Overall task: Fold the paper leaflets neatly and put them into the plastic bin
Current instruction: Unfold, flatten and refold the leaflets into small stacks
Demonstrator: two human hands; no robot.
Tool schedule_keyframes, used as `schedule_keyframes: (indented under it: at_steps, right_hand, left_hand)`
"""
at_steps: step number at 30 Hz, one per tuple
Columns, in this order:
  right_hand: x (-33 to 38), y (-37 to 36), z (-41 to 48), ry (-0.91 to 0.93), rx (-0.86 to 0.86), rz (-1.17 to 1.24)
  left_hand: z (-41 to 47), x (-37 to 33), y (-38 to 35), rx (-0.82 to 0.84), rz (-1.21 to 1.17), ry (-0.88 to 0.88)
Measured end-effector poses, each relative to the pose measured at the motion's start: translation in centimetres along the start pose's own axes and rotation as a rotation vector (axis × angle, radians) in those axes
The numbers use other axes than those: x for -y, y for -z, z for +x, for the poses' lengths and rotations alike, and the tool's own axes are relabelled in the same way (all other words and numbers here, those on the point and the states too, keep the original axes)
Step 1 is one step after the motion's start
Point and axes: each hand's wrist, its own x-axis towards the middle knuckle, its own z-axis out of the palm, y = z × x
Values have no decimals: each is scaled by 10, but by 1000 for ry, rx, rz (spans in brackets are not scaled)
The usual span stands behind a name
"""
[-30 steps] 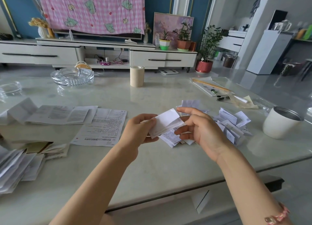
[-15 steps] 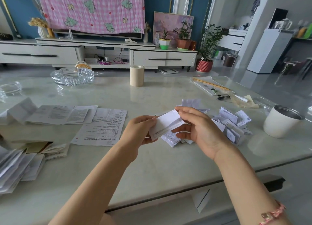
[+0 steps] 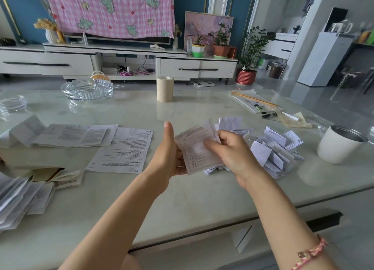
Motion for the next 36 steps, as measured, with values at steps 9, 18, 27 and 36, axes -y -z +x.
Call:
schedule_keyframes:
  at_steps: [9,18,27,36]
  right_hand:
    - [-3,1,5,11,-235,123]
    - [-1,10,2,76,-154,120]
    - [1,20,-9,62,142,-14]
    - [1,27,-10,40,68,72]
  left_hand:
    - [-6,-2,-1,-60,212,-373]
    - [-8,1,-10,-23,384,-526]
    - [-8,1,-6,-105,460,-586]
    - [-10,-1,-10,-131,369,-586]
